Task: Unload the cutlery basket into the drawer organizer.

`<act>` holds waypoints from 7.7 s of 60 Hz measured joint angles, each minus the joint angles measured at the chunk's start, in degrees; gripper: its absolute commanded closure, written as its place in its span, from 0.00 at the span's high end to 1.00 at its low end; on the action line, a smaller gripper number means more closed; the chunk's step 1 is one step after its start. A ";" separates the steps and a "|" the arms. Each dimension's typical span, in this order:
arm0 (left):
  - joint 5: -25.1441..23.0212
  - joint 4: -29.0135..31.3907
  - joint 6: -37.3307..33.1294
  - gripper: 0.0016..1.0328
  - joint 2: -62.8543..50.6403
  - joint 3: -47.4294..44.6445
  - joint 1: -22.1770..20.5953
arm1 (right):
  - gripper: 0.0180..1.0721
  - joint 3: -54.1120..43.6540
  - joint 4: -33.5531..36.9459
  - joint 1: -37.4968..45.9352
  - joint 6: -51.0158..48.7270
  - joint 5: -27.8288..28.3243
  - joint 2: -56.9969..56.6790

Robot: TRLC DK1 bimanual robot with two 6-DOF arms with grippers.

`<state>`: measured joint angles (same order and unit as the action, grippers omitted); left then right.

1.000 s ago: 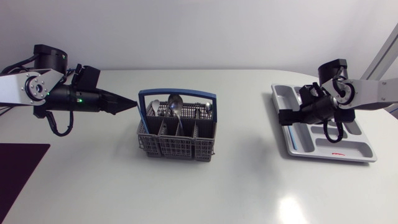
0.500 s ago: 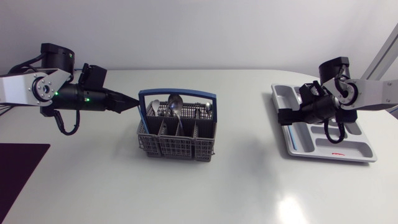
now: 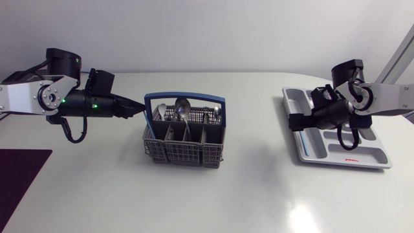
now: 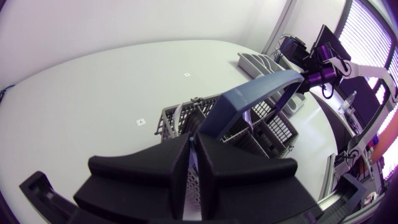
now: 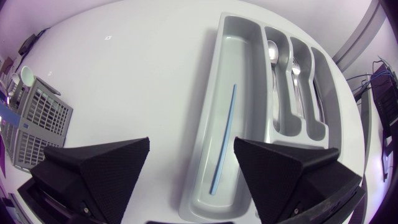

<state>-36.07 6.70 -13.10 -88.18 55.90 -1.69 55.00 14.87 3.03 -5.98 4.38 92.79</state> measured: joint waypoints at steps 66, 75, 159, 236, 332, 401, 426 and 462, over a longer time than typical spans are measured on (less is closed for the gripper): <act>12.04 10.10 14.34 0.03 30.99 6.54 -18.97 | 0.92 -4.72 9.18 -28.13 -0.90 6.34 -35.50; 5.51 11.72 17.88 0.03 23.87 8.46 -20.61 | 0.92 -4.20 9.38 -33.53 -0.87 7.63 -36.17; -8.09 14.53 23.63 0.26 8.52 13.18 -24.20 | 0.07 -3.56 1.44 -45.38 -1.31 8.59 -21.88; 5.57 23.67 -3.17 0.63 22.86 0.28 -2.45 | 0.09 3.26 4.59 8.17 -4.61 7.89 0.46; 17.11 4.48 -10.80 0.31 21.05 -21.75 -8.15 | 0.40 9.77 1.36 -24.33 4.50 10.45 -2.23; 18.86 -12.57 -8.52 0.26 -11.52 -4.61 -7.76 | 0.28 5.44 10.75 -38.10 2.47 24.02 -11.30; 18.10 -8.81 -8.81 0.47 3.50 -10.60 -6.23 | 0.50 13.44 10.84 -36.68 2.80 9.18 -2.84; 15.74 1.95 -9.38 0.47 22.75 -14.29 -7.93 | 0.50 22.88 10.25 -40.87 3.02 5.35 4.79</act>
<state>-20.34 8.64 -22.48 -65.43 41.60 -9.63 77.89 25.12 -37.85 -2.96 9.74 97.58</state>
